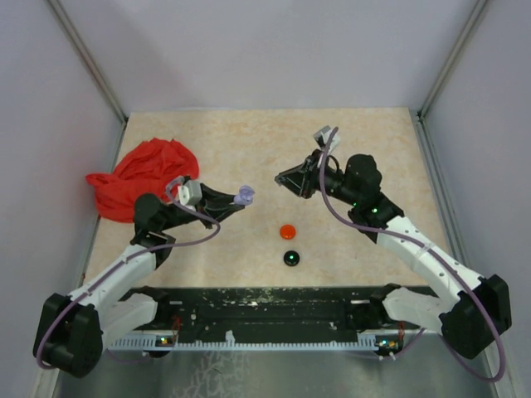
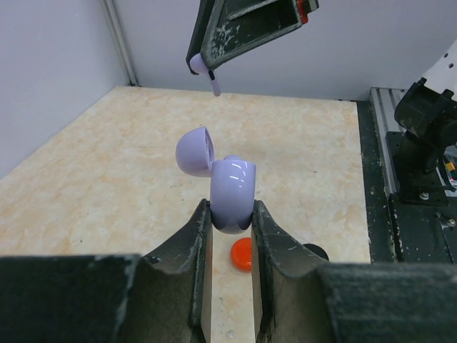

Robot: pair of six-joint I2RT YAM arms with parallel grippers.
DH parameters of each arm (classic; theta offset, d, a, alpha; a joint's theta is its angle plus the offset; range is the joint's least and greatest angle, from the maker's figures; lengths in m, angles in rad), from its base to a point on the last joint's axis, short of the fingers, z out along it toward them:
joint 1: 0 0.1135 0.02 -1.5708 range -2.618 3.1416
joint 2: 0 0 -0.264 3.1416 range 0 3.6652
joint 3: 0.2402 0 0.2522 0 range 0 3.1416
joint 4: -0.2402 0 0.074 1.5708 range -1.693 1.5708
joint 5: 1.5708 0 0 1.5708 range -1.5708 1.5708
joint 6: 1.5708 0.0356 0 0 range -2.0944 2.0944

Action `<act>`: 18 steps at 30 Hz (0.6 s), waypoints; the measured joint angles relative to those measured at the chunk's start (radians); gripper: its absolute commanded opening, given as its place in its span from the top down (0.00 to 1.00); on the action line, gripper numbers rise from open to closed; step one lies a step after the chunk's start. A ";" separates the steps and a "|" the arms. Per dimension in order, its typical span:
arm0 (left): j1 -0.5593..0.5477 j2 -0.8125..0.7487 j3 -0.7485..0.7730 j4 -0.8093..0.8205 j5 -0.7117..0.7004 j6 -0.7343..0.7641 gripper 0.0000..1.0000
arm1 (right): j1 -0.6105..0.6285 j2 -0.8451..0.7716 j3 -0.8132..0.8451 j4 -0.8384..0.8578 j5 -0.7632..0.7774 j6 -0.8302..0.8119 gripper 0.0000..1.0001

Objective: Insert the wireless bluetooth earbuds into the charging case
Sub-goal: Pick up the earbud from the center of the board, then place the earbud in the charging case.

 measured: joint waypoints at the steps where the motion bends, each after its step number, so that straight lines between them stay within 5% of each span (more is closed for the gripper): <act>1: 0.000 0.000 -0.002 0.004 0.000 -0.003 1.00 | 0.006 -0.009 -0.011 0.031 -0.010 0.008 0.94; 18: 0.000 0.012 -0.033 0.147 0.038 -0.095 1.00 | 0.174 0.003 -0.108 0.505 -0.127 0.120 0.95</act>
